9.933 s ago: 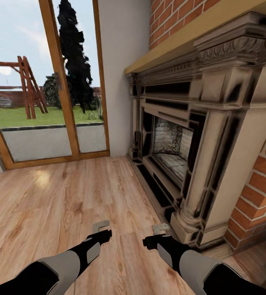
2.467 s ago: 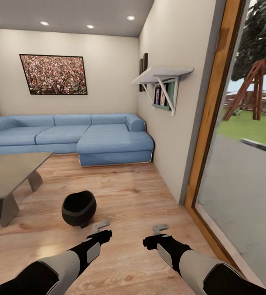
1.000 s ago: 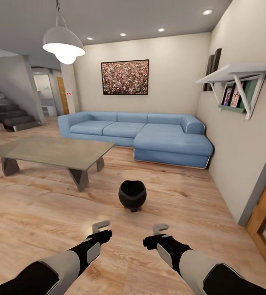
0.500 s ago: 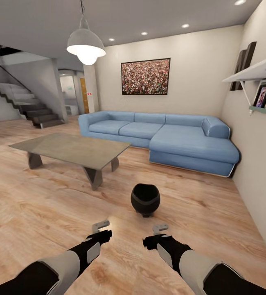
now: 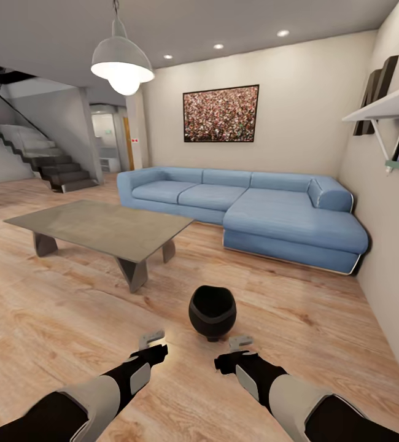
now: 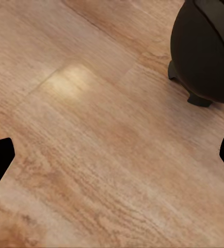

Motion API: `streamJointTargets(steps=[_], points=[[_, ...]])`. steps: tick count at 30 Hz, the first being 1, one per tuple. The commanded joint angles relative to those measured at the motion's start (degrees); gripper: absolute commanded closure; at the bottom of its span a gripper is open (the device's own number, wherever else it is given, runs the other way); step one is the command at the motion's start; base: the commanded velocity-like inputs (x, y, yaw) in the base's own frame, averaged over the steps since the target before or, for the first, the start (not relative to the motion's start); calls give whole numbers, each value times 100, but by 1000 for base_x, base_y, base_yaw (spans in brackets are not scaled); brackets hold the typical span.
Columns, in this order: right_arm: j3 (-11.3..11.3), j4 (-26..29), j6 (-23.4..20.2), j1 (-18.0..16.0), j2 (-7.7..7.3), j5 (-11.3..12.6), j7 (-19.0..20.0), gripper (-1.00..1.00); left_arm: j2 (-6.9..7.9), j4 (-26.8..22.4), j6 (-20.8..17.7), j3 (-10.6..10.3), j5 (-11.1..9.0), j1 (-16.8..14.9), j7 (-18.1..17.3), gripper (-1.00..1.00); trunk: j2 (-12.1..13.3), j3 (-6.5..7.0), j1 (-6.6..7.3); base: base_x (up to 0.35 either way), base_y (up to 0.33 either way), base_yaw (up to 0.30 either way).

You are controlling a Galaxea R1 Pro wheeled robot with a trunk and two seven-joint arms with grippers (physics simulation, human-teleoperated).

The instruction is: Place each of the two pumpkins and all three candles from the living room inside a cabinet in the living room (use any cabinet), then make sure every cabinet is closed, and position the cauldron so it is next to a table in the living room.

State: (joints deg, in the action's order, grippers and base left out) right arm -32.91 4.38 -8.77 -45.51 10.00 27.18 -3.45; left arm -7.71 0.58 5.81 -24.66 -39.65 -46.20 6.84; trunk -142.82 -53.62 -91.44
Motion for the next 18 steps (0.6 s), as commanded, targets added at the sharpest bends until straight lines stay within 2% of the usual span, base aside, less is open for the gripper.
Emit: streamJointTargets(steps=[1, 6, 18], points=[[-49, 10, -29, -2, 0, 51, -32, -100, -3, 7, 17, -48, -34, -5, 19, -100, -2, -6, -2, 269, -186, 0], [-48, 15, -29, -2, 0, 51, -23, -100, -3, 4, 22, -48, -34, -3, 19, -100, -2, -6, -2, 123, -86, 0], [-29, 66, -30, -2, 0, 54, -41, -100, 11, -74, 35, -38, -31, -5, 57, -100, -2, -6, -2, 6, -4, 0]])
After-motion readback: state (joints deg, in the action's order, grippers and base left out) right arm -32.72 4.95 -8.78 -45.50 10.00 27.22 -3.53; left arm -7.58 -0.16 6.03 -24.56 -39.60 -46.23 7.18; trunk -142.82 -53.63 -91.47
